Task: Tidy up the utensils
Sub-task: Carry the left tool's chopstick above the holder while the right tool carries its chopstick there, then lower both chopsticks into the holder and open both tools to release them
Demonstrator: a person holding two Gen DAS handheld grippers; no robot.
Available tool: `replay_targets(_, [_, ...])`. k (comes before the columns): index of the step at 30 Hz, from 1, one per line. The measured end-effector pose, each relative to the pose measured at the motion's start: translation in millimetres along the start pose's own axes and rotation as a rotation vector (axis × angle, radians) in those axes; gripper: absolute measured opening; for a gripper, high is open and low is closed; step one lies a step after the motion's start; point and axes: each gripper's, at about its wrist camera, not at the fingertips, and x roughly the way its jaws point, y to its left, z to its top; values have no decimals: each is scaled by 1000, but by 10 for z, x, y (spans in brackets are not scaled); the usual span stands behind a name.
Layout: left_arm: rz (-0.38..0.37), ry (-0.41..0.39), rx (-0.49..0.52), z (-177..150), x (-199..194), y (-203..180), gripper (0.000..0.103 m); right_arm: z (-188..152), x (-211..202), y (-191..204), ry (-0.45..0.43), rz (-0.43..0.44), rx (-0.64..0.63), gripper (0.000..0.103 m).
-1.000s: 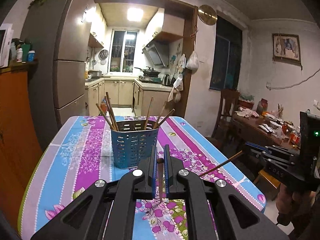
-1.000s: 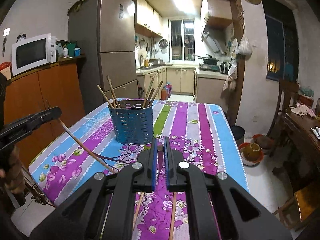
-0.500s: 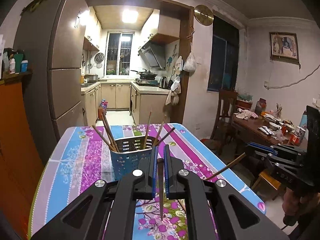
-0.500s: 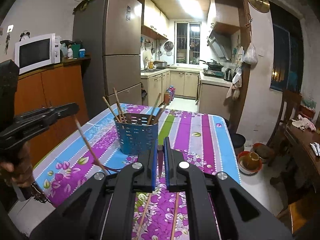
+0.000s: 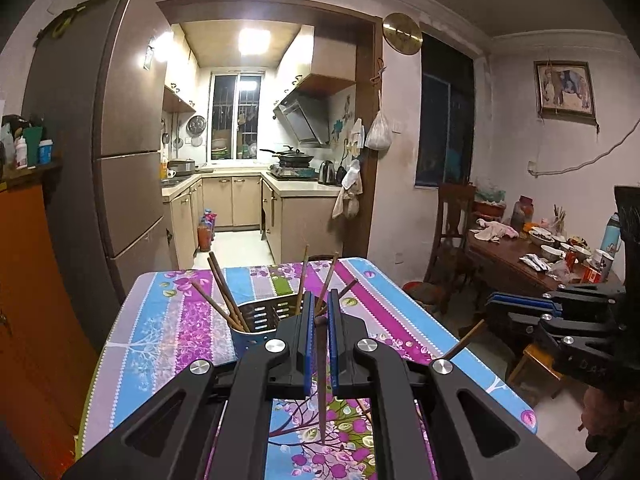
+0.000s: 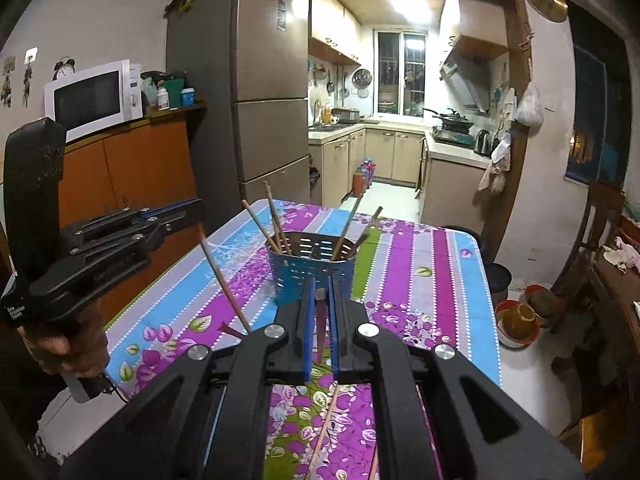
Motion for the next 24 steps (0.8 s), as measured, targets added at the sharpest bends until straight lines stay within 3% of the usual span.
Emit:
replay_targets(15, [35, -19, 33, 224, -44, 49, 7, 425, 219, 126, 105, 88, 38, 5])
replay_targets(24, [47, -90, 20, 1038, -44, 160, 7, 1155, 140, -37, 31, 47, 61, 5])
